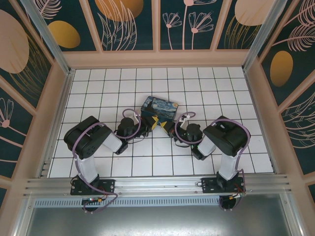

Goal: Unlock the padlock with the key

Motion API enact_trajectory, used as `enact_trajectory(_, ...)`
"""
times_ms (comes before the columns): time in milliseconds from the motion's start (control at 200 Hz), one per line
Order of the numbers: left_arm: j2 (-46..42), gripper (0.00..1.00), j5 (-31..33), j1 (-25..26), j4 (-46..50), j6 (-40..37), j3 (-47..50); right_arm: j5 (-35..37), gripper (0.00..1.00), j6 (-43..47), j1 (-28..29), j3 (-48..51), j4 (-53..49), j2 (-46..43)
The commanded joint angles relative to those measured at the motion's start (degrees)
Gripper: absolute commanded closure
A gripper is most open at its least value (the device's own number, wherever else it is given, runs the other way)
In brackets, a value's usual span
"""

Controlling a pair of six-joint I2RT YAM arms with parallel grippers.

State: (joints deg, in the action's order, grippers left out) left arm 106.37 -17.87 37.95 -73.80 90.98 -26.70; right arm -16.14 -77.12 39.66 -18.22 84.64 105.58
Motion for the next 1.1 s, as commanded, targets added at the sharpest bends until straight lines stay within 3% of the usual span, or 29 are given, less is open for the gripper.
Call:
enact_trajectory(0,-0.2,1.0,-9.0,2.4,-4.9,0.1,-0.2,-4.3,1.0,1.1,-0.2,-3.8,4.0,-1.8)
enact_trajectory(606,-1.3,1.0,-10.4,2.4,2.9,-5.8,-2.0,-7.1,1.0,19.8,-3.0,-12.1,-28.4,-9.6)
enact_trajectory(871,-1.0,1.0,-11.7,2.4,4.1,-7.1,-2.9,-11.4,1.0,16.5,-5.3,-12.6,-24.2,-8.2)
enact_trajectory(1096,-1.7,1.0,-12.3,2.5,7.9,-9.5,-3.4,-17.1,1.0,5.9,-7.9,-11.0,-11.0,-4.2)
